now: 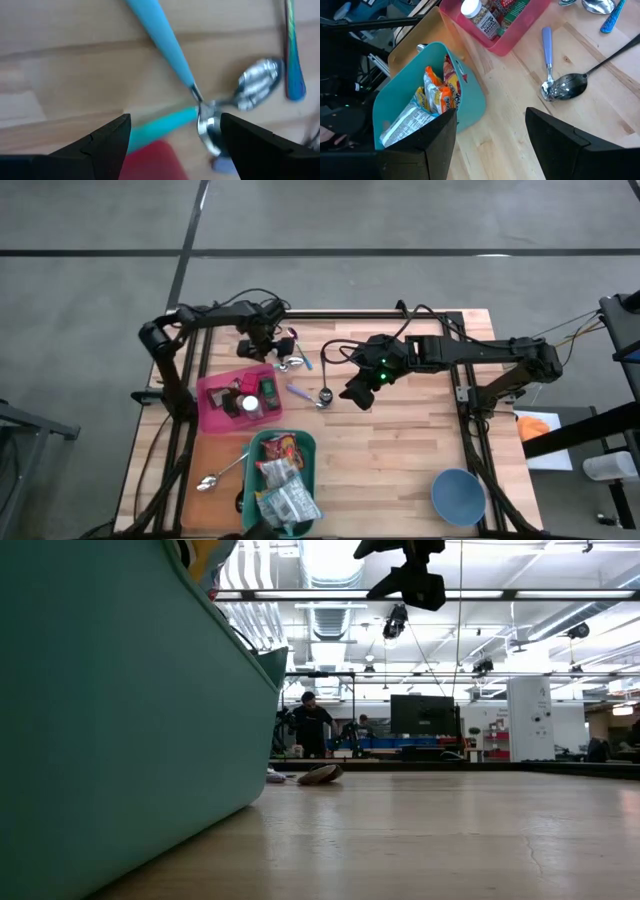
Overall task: Pick & Place Food Item
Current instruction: Put the light blue spoon into the orange bin
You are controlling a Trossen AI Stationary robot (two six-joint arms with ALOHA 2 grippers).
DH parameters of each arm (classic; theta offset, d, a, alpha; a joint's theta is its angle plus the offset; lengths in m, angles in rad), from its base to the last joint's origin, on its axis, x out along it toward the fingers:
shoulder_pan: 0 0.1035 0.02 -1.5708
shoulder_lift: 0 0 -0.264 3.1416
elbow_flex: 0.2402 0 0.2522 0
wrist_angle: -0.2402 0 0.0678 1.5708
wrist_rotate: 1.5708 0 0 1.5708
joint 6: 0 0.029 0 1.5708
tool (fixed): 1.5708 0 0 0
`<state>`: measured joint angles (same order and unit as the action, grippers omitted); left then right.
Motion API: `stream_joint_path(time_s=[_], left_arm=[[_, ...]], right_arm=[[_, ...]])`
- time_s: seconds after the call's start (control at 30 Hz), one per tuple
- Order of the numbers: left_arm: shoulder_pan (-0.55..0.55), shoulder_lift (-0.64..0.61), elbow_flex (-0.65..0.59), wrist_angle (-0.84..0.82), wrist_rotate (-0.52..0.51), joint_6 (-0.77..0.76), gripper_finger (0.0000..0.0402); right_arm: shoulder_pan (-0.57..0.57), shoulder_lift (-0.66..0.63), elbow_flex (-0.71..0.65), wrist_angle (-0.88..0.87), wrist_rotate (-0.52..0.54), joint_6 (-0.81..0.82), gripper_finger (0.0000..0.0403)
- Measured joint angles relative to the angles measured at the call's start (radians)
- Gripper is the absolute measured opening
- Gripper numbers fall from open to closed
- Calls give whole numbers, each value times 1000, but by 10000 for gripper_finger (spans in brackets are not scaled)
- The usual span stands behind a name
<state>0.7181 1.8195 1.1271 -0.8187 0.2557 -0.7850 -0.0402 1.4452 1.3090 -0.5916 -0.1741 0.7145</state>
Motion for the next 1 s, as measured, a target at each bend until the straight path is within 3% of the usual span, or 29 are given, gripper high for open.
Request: stream_joint_path(time_s=[0.4,0.8,1.0], left_arm=[[14,130,177,-46,-18,-12,310],[15,175,188,-111,-24,-16,308],[16,175,188,-115,-27,-3,262]], right_arm=[[0,0,0,3,0,0,233],[0,0,0,4,0,0,233],[0,0,0,4,0,-1,233]])
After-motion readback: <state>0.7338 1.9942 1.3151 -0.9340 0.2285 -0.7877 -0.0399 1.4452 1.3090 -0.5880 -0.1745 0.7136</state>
